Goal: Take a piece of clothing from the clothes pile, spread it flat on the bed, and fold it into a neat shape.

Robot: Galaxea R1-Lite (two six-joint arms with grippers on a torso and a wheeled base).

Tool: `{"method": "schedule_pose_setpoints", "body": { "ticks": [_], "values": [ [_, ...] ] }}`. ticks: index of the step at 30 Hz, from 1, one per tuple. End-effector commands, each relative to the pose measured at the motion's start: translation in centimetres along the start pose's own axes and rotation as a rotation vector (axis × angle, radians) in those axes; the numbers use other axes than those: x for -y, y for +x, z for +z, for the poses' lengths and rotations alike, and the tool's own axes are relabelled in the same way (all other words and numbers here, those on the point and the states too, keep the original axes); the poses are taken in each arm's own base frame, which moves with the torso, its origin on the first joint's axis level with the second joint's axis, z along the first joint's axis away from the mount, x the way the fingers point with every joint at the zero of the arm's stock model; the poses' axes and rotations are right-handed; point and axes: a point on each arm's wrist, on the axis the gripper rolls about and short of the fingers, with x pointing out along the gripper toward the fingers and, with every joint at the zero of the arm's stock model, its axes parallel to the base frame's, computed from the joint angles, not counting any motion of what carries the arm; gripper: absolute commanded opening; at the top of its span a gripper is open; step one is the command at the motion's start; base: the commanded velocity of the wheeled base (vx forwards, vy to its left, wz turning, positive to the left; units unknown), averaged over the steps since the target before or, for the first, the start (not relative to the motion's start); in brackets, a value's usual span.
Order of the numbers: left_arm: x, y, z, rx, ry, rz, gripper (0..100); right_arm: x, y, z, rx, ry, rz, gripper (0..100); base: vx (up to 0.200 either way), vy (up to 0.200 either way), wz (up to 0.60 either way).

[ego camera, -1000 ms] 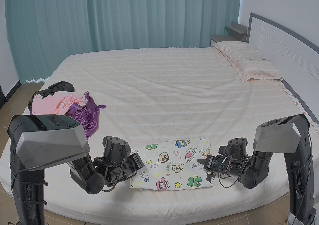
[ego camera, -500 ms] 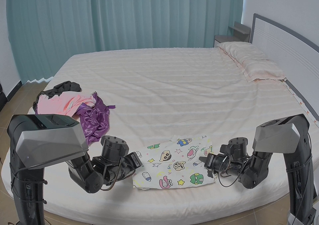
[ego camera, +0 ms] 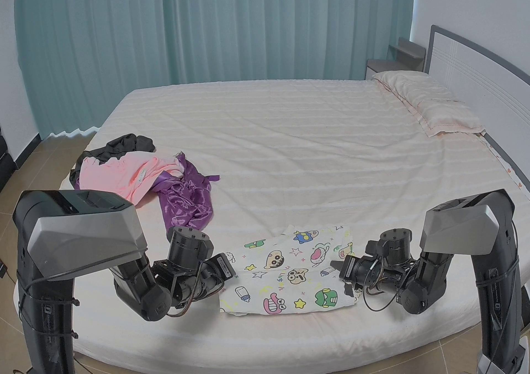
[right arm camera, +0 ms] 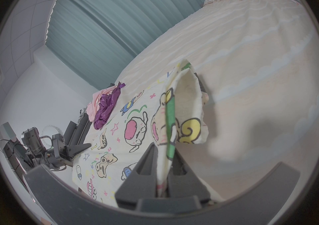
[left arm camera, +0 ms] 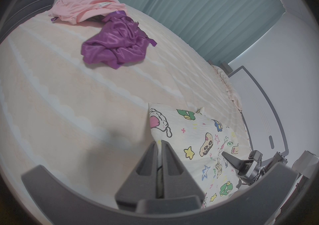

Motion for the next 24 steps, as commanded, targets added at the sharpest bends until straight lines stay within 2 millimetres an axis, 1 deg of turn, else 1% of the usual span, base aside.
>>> {"method": "schedule_pose_setpoints", "body": {
  "ticks": [1,12,13,15,21,24],
  "values": [
    [-0.1,0.1,0.0,0.0,0.0,0.003,0,-0.1,-0.3,0.0,-0.006,0.001,0.0,0,0.0,0.2,0.0],
    [-0.7,0.4,0.0,-0.003,0.01,0.02,0,0.2,-1.3,-0.4,-0.028,0.007,-0.017,0,0.0,0.2,0.0],
    [-1.3,0.7,-0.5,-0.022,0.047,0.038,0,0.2,-1.5,-0.6,-0.032,0.01,-0.019,0,0.0,0.0,0.0],
    [-1.4,0.8,-0.7,-0.027,0.056,0.043,0,0.2,-1.6,-0.6,-0.025,0.008,-0.015,0,0.0,0.0,0.0],
    [-1.5,0.9,-0.8,-0.02,0.053,0.034,0,0.2,-1.8,-0.9,-0.034,0.007,-0.014,0,0.0,0.0,0.0],
    [-1.5,0.8,-0.9,-0.015,0.05,0.026,0,0.3,-2.0,-0.8,-0.029,0.01,-0.017,0,0.0,0.0,0.0]
  ]
}}
